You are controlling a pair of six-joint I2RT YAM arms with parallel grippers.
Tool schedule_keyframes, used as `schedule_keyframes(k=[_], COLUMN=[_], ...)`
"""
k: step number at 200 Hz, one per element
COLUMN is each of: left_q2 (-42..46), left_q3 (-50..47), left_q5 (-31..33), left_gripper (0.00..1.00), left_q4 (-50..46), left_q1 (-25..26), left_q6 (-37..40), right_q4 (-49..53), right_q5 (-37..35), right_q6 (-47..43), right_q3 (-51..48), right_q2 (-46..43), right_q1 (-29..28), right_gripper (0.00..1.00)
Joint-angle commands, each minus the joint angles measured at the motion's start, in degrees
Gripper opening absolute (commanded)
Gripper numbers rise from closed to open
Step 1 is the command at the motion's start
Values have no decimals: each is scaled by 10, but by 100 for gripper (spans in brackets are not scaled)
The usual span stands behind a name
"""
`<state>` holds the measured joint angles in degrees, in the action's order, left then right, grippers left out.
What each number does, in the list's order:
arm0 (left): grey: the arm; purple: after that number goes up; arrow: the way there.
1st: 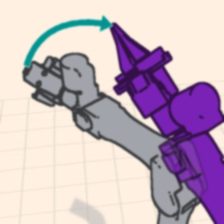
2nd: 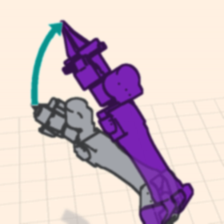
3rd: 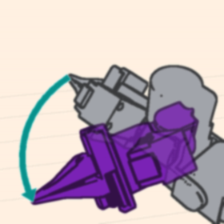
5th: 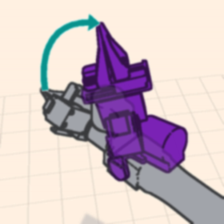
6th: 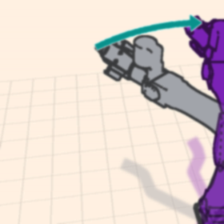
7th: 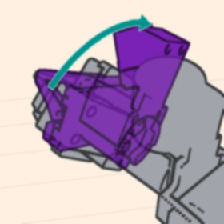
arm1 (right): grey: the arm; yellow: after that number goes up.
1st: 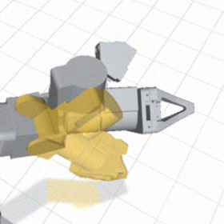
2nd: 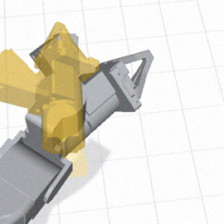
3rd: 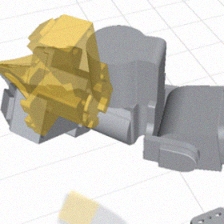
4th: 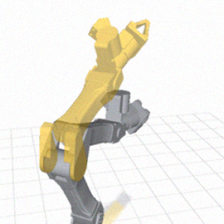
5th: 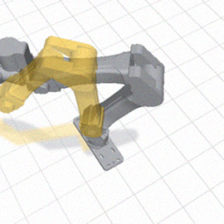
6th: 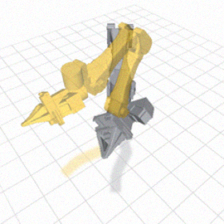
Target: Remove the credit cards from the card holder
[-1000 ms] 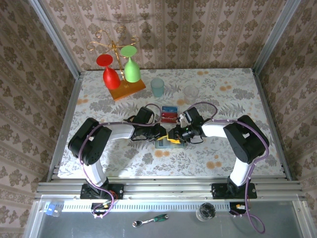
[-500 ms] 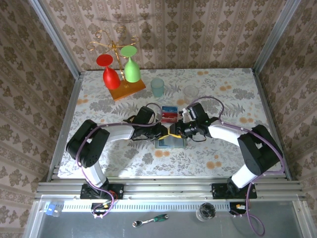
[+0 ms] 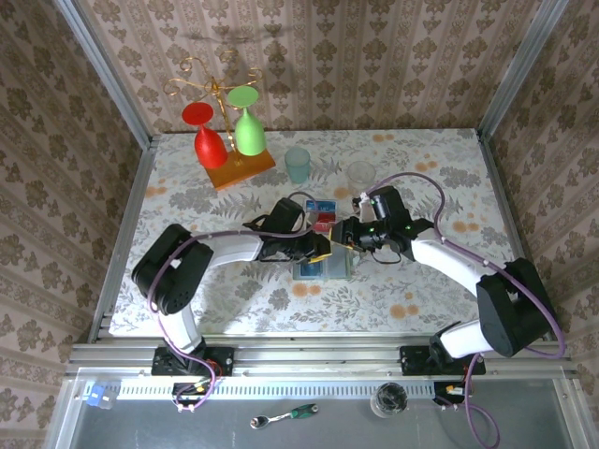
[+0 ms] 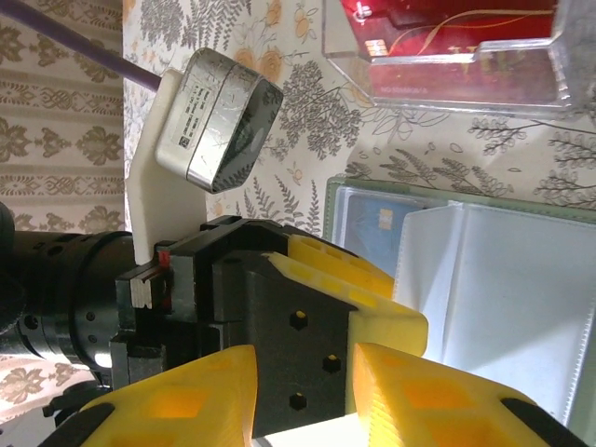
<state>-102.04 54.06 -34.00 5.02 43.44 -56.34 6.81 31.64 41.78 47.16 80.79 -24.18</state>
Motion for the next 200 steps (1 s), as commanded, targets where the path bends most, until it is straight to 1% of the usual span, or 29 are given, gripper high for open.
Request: schedule_keyframes(k=[1,27,55,95,144,192,200], left_q2=[-22,-39,-59,-69,-26,35,44], left_q3=[27,43,57,59,26,-30,-39], left_q5=[-12,-16,-20,-20,-4,6,6], left_gripper=[33,35,39,39,37,35,35], left_q4=[-8,-6,0,10,12,8,7], left_q1=[11,16,21,21,0,-41,-47], left_q6=[-7,-9,-11,-16,-11,-2,1], right_q4=[25,28,35,37,26,1,-2], right_q5=[-19,-23,-26,-24,-19,-10,-9], right_q6=[-13,-12,-15,-13,-3,13,14], right_q3=[-5,-12,-15,-21,-25,-21,-19], right_q2=[-31,-43,-52,-57,-39,-14,6], right_q1=[6,9,13,15,14,2,-1], right_gripper=[36,37,39,40,38,37,37])
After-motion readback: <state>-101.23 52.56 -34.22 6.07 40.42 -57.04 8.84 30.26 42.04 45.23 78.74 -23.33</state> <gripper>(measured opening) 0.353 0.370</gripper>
